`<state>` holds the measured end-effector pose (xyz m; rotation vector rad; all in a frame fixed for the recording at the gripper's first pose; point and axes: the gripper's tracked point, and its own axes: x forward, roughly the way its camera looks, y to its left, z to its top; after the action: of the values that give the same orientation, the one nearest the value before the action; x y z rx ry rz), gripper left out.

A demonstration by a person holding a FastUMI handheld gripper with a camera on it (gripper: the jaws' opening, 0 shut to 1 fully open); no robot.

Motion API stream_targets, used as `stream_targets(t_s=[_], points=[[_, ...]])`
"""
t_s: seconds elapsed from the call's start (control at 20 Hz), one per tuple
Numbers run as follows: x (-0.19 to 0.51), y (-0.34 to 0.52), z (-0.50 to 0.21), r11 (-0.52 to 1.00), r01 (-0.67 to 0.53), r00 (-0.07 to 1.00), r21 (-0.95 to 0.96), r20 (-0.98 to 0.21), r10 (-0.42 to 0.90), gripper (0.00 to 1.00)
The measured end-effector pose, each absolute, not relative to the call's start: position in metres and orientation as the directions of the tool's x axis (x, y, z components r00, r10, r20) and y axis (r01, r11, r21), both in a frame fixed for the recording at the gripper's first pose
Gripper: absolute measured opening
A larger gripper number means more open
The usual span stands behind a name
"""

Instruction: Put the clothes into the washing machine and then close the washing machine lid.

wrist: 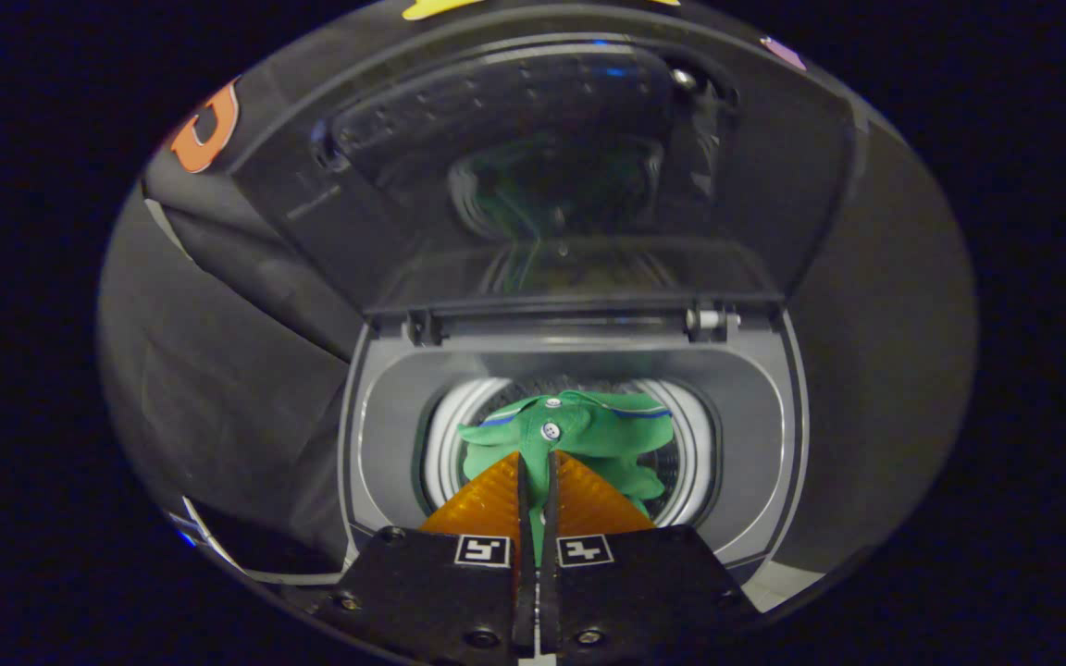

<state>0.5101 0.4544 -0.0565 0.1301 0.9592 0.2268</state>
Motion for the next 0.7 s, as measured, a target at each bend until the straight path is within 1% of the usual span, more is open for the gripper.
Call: stream_targets(t_s=[0.1, 0.4, 0.6, 0.7], points=[[0.506, 0.451, -0.068, 0.972, -0.122, 0.533, 0.200, -0.813, 0.234, 0.05], [0.502, 0.450, -0.071, 0.977, -0.119, 0.541, 0.178, -0.814, 0.214, 0.08], [0.494, 0.455, -0.070, 0.968, -0.154, 0.544, 0.196, -0.802, 0.249, 0.16], [0.494, 0.453, -0.068, 0.972, -0.158, 0.573, 0.172, -0.786, 0.232, 0.45]])
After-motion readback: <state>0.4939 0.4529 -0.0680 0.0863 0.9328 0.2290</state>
